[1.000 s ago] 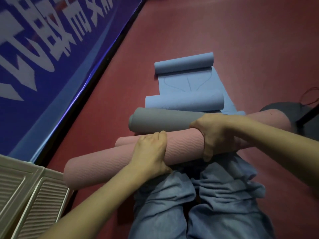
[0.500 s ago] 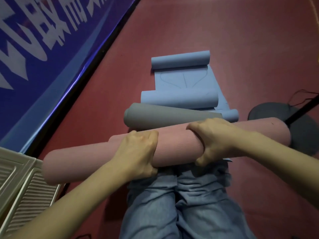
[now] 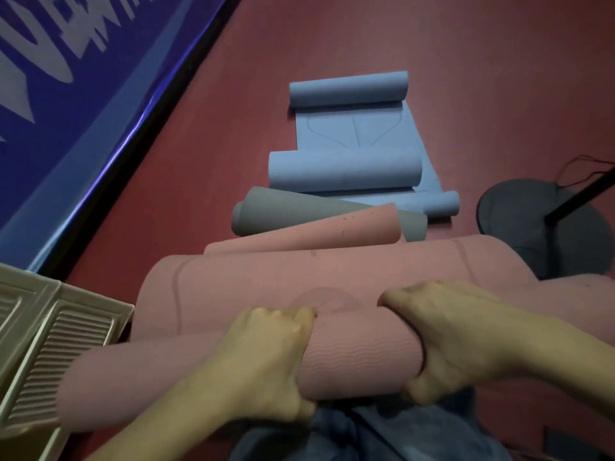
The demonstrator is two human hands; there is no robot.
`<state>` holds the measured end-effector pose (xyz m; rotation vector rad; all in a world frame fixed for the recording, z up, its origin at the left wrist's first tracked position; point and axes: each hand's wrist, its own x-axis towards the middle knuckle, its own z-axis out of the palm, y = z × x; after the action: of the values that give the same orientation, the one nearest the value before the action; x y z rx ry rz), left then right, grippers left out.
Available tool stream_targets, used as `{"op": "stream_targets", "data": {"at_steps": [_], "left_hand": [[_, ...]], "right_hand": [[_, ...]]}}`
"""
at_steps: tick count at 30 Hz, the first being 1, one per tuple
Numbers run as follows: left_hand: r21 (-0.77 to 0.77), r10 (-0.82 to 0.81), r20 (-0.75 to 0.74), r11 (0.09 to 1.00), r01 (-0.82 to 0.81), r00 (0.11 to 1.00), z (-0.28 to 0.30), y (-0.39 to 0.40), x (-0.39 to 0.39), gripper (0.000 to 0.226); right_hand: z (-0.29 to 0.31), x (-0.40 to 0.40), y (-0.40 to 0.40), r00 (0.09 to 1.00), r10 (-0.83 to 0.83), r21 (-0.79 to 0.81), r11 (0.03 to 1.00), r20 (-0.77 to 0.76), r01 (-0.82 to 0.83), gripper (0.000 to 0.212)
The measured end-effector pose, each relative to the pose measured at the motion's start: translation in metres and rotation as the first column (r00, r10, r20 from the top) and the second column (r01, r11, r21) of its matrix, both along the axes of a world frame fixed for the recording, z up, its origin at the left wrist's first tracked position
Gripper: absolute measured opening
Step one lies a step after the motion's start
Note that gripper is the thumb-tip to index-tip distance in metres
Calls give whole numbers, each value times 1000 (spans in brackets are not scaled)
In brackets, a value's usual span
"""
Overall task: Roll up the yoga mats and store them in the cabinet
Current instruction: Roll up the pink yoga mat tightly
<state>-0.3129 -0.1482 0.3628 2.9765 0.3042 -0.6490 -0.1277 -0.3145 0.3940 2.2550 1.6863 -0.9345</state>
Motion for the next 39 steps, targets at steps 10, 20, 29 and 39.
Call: {"op": "stream_targets", "data": {"at_steps": [10, 20, 29, 39], "left_hand": [[-157, 37, 66, 987, -26, 997, -11, 12, 15, 92], [72, 23, 130, 997, -33, 991, -18, -9, 28, 92], [65, 2, 18, 998, -4, 1000, -4, 0, 40, 74], [171, 41, 215, 982, -79, 976, -24, -19, 35, 123]], "right_hand": [[-34, -14, 2, 945, 72, 193, 971, 319, -139, 91], [-15, 21, 35, 995, 86, 31, 996, 56, -88, 100], [-32, 1, 12, 965, 97, 202, 968, 244, -149, 75], [-7, 28, 36, 989, 50, 64, 996, 140, -59, 86]]}}
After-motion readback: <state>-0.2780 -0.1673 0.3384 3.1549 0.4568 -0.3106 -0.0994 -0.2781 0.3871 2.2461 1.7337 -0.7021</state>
